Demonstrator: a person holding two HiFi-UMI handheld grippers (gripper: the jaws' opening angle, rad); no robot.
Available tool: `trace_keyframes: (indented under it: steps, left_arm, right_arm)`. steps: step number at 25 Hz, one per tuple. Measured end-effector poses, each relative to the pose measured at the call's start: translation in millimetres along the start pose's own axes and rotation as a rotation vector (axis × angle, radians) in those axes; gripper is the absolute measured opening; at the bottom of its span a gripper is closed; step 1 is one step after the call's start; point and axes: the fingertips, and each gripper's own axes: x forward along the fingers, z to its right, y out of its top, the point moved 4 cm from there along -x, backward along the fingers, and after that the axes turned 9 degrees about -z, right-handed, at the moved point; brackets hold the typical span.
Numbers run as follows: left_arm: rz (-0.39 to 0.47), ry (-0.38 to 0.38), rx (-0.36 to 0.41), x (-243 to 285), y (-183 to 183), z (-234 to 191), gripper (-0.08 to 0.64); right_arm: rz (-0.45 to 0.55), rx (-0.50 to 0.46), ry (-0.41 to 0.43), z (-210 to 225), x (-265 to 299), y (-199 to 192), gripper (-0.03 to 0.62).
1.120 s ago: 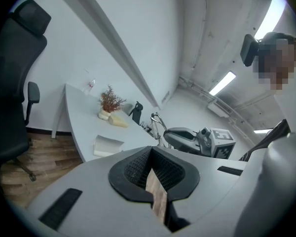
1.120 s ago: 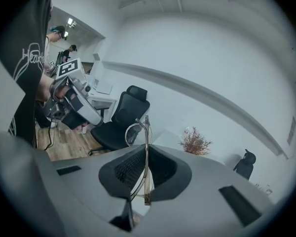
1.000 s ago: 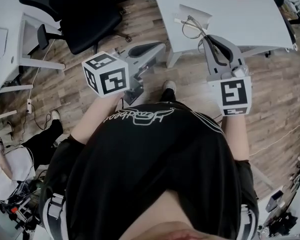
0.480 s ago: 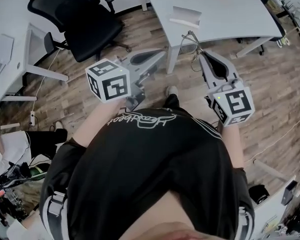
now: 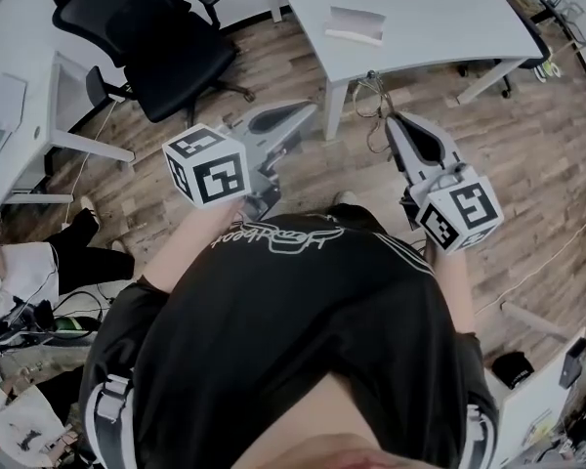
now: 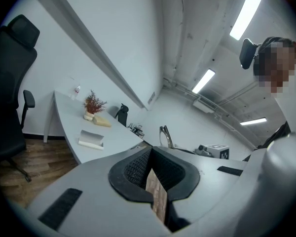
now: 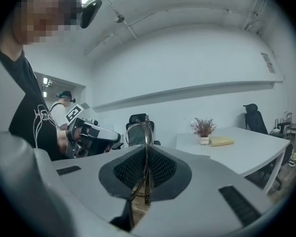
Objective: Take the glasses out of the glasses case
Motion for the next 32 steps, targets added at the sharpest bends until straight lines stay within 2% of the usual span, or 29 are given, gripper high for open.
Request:
trace_keyframes:
  steps: [7,18,32]
  left_arm:
    - [0.047,0.02,0.002,-1,12,2,0.006]
    - [0.097,0.038,0.006,6,26,22,0.006]
    - [0.071,0.042,-0.014,28,8,49,0.006]
  right_arm:
    - [0.004,-0.008,0.01,8,-7,4,0.018]
    - [0.053,0.089,0.095,22,-20,23,0.018]
    - [0.036,0.108,0.128,27,-48,7,0.018]
